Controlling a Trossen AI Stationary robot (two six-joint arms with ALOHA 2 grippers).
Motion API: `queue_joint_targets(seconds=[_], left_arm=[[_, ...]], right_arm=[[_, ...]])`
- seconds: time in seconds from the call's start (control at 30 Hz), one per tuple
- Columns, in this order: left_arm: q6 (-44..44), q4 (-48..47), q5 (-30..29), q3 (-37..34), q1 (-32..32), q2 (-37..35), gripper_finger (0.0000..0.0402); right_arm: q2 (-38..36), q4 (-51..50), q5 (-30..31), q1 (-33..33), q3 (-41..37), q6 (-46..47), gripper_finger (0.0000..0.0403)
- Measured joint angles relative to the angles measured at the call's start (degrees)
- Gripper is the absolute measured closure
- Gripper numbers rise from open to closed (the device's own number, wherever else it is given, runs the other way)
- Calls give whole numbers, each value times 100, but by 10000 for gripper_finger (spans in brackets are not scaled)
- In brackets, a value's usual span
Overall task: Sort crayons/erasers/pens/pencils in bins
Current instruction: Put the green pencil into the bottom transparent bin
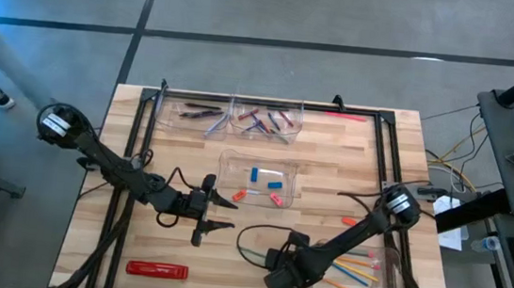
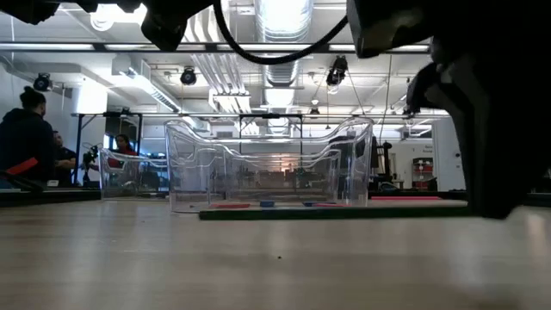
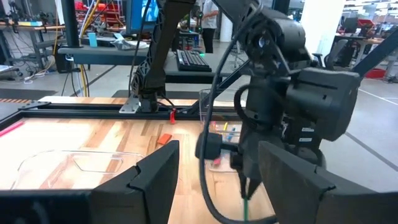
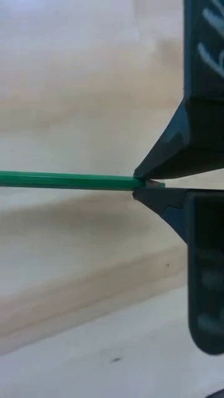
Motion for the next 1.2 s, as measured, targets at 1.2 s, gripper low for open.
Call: queue_joint_targets(seconds=[1.2], left_arm=[[85, 73, 411, 90, -74, 39, 198]], right_arm=[[-1259, -1814, 1620, 527, 989, 721, 392]])
